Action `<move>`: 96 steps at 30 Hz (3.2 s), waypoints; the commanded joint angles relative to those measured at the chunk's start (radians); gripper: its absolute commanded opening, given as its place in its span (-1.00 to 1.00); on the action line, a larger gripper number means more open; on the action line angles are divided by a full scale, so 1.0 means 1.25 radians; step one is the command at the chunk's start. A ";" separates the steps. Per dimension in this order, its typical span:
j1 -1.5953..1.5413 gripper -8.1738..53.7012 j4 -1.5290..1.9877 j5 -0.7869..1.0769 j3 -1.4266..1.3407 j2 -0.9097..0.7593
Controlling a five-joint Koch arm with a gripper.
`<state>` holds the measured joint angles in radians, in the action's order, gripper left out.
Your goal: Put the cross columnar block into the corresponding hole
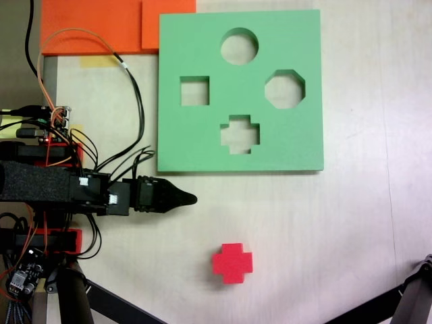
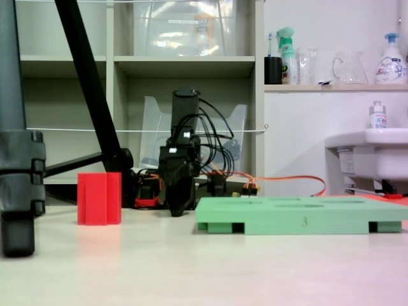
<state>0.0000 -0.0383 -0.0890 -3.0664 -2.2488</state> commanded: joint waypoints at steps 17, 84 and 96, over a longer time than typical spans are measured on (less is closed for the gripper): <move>0.118 0.24 -0.042 -0.567 -0.044 -0.050; 0.298 0.95 1.221 -0.864 1.545 0.854; 0.288 0.88 1.217 -0.828 1.544 0.924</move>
<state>0.3574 1.4972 -1.1367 -1.1750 -1.0845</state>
